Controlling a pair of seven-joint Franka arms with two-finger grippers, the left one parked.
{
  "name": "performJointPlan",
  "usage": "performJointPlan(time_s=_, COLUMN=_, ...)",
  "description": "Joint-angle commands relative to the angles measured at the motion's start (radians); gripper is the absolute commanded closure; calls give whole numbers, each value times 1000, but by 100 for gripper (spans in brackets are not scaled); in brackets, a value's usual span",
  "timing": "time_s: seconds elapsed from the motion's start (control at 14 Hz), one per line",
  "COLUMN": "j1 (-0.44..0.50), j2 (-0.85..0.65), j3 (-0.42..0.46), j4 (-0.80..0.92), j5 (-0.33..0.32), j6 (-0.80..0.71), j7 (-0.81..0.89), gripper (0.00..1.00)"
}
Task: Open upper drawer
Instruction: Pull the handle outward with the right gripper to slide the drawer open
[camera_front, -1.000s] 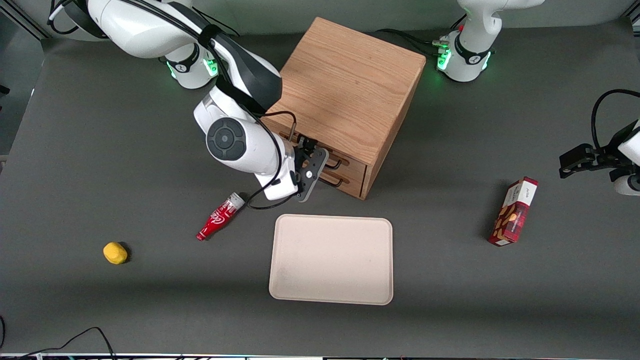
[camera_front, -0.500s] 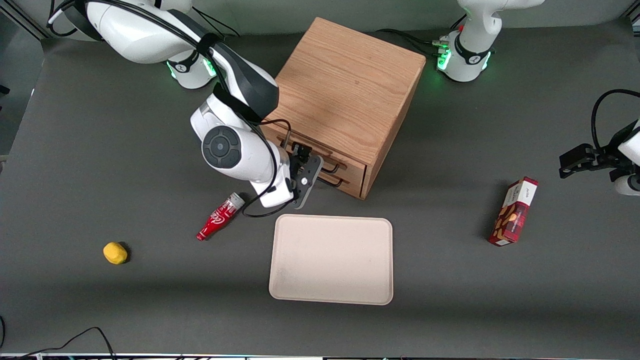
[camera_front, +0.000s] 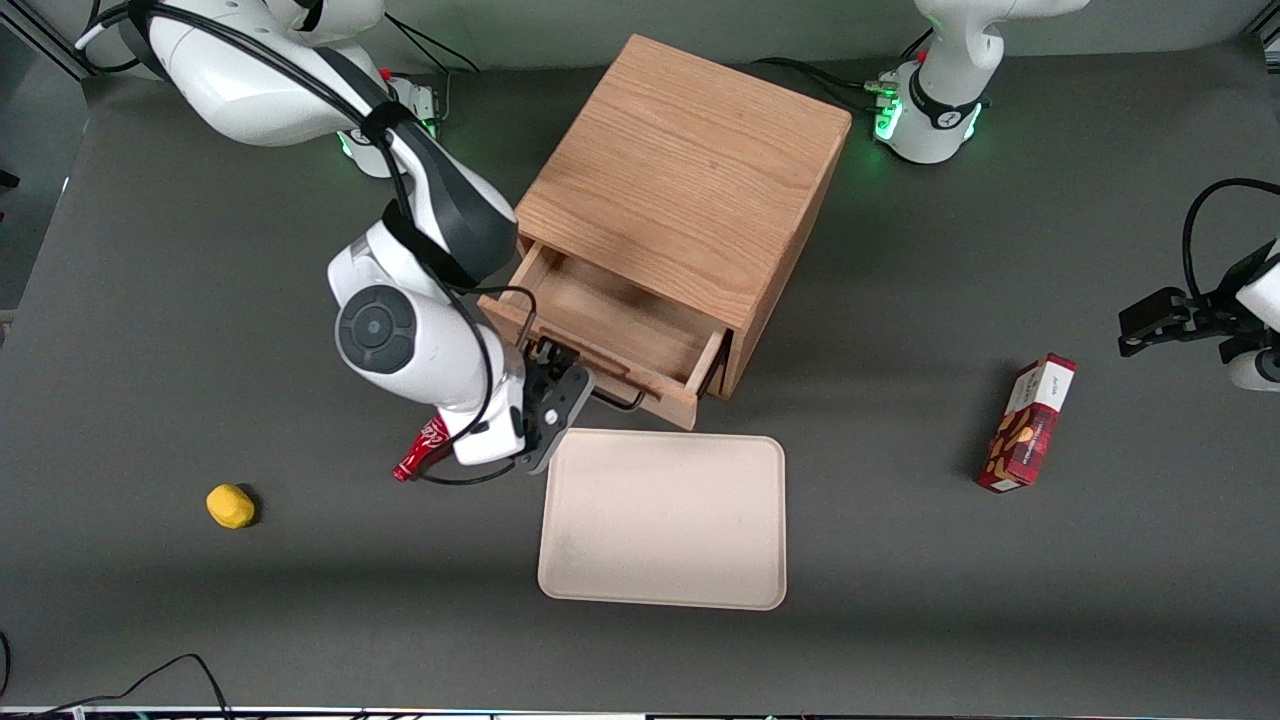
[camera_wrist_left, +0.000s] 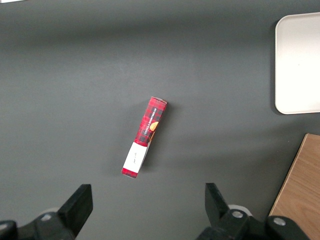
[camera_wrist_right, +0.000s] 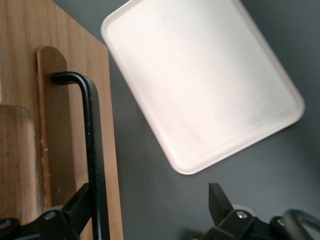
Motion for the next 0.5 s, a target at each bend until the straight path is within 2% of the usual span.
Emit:
performJointPlan(time_s=0.0, j1=11, j2=75, j3=-32, j4=119, j5=-22, j6=6, j7=-34, gripper=0)
performJointPlan(time_s=0.14, j1=15, j2=86, j3=-63, j4=134, j5=-20, j6=41, j7=-31, gripper=0)
performJointPlan(time_s=0.43, j1=8, j2=66, j3=-63, j4=137, j5=-13, j6=32, j7=-17, gripper=0)
